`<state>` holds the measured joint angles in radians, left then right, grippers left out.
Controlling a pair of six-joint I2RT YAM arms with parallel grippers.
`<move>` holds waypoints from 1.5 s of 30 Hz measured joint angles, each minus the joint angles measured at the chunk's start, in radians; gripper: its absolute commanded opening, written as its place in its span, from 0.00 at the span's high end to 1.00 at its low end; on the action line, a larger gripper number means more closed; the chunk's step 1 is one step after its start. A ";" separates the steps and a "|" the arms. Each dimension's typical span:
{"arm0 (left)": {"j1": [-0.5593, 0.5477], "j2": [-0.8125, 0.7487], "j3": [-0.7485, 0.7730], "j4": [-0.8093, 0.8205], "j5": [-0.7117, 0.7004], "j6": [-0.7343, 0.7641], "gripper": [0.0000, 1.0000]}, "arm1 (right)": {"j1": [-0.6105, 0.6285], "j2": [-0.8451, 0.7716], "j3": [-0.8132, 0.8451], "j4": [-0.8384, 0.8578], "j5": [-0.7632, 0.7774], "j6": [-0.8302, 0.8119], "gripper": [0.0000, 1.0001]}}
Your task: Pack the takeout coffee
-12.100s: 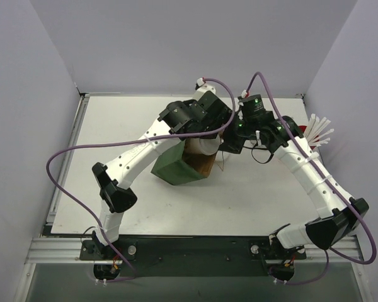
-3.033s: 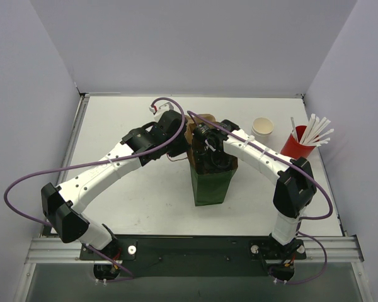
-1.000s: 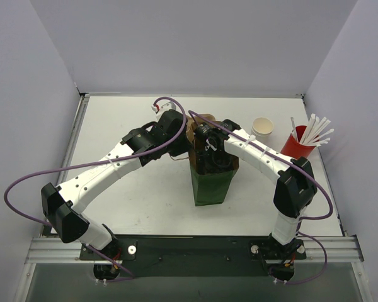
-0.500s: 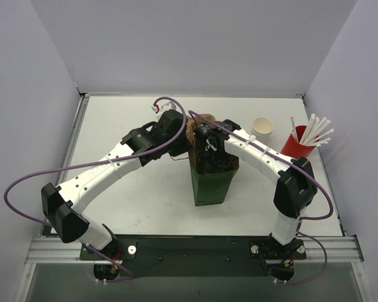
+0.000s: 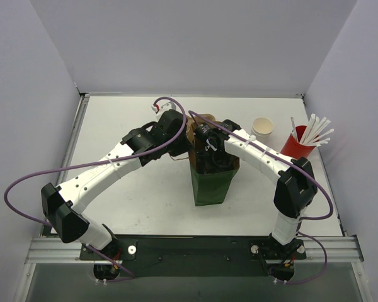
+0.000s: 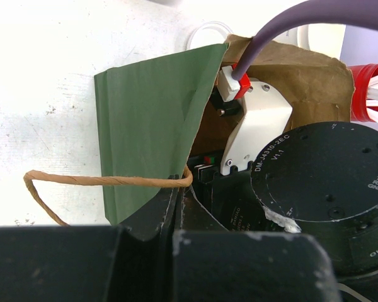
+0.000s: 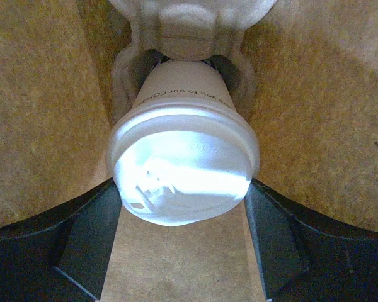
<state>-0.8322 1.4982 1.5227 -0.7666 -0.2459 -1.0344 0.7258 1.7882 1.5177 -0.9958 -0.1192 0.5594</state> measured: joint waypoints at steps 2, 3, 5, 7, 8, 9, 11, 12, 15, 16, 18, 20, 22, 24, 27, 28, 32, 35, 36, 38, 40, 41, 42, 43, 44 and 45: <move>0.000 0.000 0.000 0.000 0.000 0.000 1.00 | 0.000 -0.001 0.001 0.001 0.000 0.001 0.26; 0.000 0.000 0.000 0.000 0.000 0.000 1.00 | 0.000 -0.002 0.001 0.001 0.000 0.002 0.25; 0.000 0.000 0.000 0.000 0.000 0.000 1.00 | 0.000 -0.003 0.001 0.002 0.000 0.003 0.23; 0.000 0.000 0.000 0.000 0.000 0.000 1.00 | 0.000 -0.003 0.001 0.002 -0.001 0.003 0.22; 0.000 0.000 0.000 0.000 0.000 0.000 1.00 | 0.000 -0.003 0.001 0.003 -0.001 0.003 0.21; 0.000 0.000 0.000 0.000 0.000 0.000 1.00 | 0.000 -0.003 0.002 0.003 -0.001 0.003 0.21; 0.000 0.000 0.000 0.000 -0.001 0.000 1.00 | 0.000 -0.003 0.002 0.003 -0.001 0.003 0.20; 0.000 0.000 0.000 0.000 -0.001 0.000 1.00 | 0.000 -0.003 0.002 0.002 -0.001 0.003 0.20; 0.000 0.000 0.000 0.000 -0.003 0.000 1.00 | 0.000 -0.003 0.001 0.005 -0.002 0.000 0.18; 0.000 0.000 0.000 0.000 -0.004 0.000 1.00 | 0.000 -0.003 0.001 0.005 -0.002 0.000 0.18; 0.000 0.000 0.000 0.000 -0.004 0.000 1.00 | 0.000 -0.003 0.001 0.005 -0.002 0.000 0.16; 0.000 0.000 0.000 -0.001 -0.005 0.000 1.00 | 0.000 -0.003 0.001 0.006 -0.002 -0.001 0.16; 0.000 0.000 0.000 -0.001 -0.005 0.000 1.00 | 0.000 -0.001 0.001 0.008 -0.003 -0.002 0.14; 0.000 0.000 0.000 -0.001 -0.009 0.001 1.00 | 0.000 0.003 0.000 0.020 -0.014 -0.004 0.13; 0.001 0.000 0.000 -0.007 -0.013 0.002 1.00 | 0.000 0.010 -0.002 0.037 -0.035 -0.005 0.12; 0.002 0.000 0.000 -0.008 -0.014 0.002 1.00 | 0.000 0.011 -0.004 0.043 -0.038 -0.004 0.12; 0.002 0.000 0.000 -0.013 -0.016 0.005 1.00 | 0.000 0.018 -0.008 0.060 -0.037 -0.005 0.12; 0.002 0.000 0.000 -0.016 -0.018 0.008 1.00 | 0.000 0.026 -0.011 0.069 -0.035 -0.004 0.12; 0.002 0.000 0.000 -0.016 -0.018 0.008 1.00 | 0.000 0.026 -0.011 0.069 -0.034 -0.005 0.12; 0.002 0.000 0.000 -0.016 -0.019 0.008 1.00 | 0.000 0.026 -0.011 0.069 -0.034 -0.005 0.12; 0.002 0.000 0.000 -0.016 -0.019 0.008 1.00 | 0.000 0.026 -0.011 0.069 -0.033 -0.005 0.12; 0.002 0.000 0.000 -0.016 -0.019 0.008 1.00 | 0.000 0.026 -0.011 0.069 -0.032 -0.004 0.12; 0.002 0.000 0.000 -0.016 -0.019 0.008 1.00 | 0.000 0.026 -0.011 0.069 -0.032 -0.004 0.12; 0.002 0.000 0.000 -0.016 -0.019 0.008 1.00 | 0.000 0.026 -0.011 0.069 -0.031 -0.004 0.12; 0.002 0.000 0.000 -0.016 -0.019 0.009 1.00 | 0.000 0.026 -0.011 0.069 -0.031 -0.005 0.12; 0.002 0.000 0.000 -0.016 -0.019 0.009 1.00 | 0.000 0.025 -0.011 0.069 -0.031 -0.005 0.12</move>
<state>-0.8303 1.4982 1.5227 -0.7826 -0.2646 -1.0252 0.7261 1.8133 1.5070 -0.9264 -0.1497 0.5549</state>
